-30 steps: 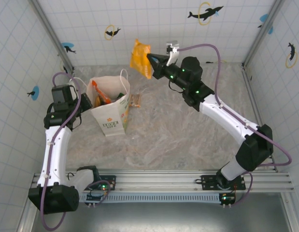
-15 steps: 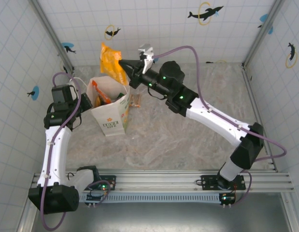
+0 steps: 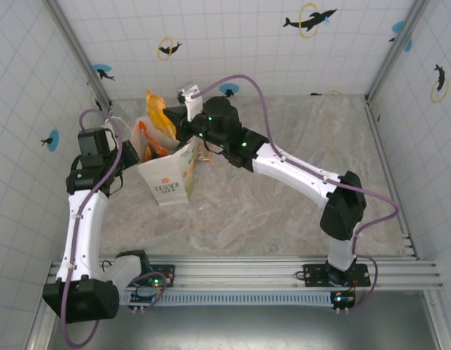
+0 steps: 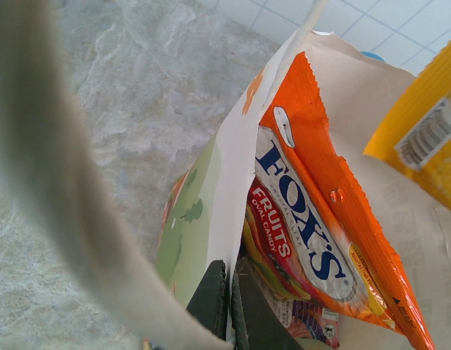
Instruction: Place the snacks into the paper bag
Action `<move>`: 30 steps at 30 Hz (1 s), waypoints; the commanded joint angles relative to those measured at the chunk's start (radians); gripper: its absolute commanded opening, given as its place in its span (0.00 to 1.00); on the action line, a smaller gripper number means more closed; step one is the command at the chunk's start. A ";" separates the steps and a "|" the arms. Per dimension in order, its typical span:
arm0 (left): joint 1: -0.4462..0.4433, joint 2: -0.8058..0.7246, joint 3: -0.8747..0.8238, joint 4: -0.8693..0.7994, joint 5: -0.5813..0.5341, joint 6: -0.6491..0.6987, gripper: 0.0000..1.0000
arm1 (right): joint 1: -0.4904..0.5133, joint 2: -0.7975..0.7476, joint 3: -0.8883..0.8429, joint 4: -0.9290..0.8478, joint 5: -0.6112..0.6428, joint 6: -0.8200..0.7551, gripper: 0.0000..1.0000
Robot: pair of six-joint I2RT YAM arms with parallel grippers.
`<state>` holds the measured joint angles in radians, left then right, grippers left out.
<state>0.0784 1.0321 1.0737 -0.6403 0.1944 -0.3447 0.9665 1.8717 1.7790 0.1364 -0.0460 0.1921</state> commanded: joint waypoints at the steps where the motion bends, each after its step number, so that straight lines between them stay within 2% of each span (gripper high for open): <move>1: -0.004 -0.011 -0.002 0.022 0.020 0.009 0.07 | 0.009 0.023 0.060 -0.007 0.037 -0.031 0.00; 2: -0.005 -0.012 -0.004 0.024 0.019 0.009 0.07 | 0.009 0.028 0.061 -0.010 0.044 -0.030 0.02; 5: -0.005 -0.013 -0.006 0.022 0.017 0.010 0.07 | 0.009 0.033 0.071 -0.025 0.043 -0.020 0.31; 8: -0.005 -0.013 -0.011 0.022 0.013 0.012 0.07 | 0.008 0.022 0.075 -0.050 0.026 -0.020 0.40; 12: -0.005 -0.007 -0.012 0.012 -0.005 0.019 0.07 | 0.003 -0.023 0.044 -0.106 0.025 -0.026 0.42; 18: -0.005 -0.016 -0.023 0.022 -0.004 0.013 0.07 | -0.022 -0.162 -0.170 -0.068 0.048 0.015 0.43; 26: -0.005 -0.011 -0.017 0.020 -0.006 0.013 0.07 | -0.109 -0.290 -0.437 -0.004 0.092 0.187 0.44; 30: -0.002 -0.013 -0.017 0.020 -0.007 0.012 0.07 | -0.169 -0.290 -0.539 0.006 0.083 0.278 0.45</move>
<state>0.0784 1.0264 1.0603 -0.6197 0.1928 -0.3408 0.8253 1.5917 1.3003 0.1074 0.0231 0.3725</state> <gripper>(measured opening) 0.073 0.445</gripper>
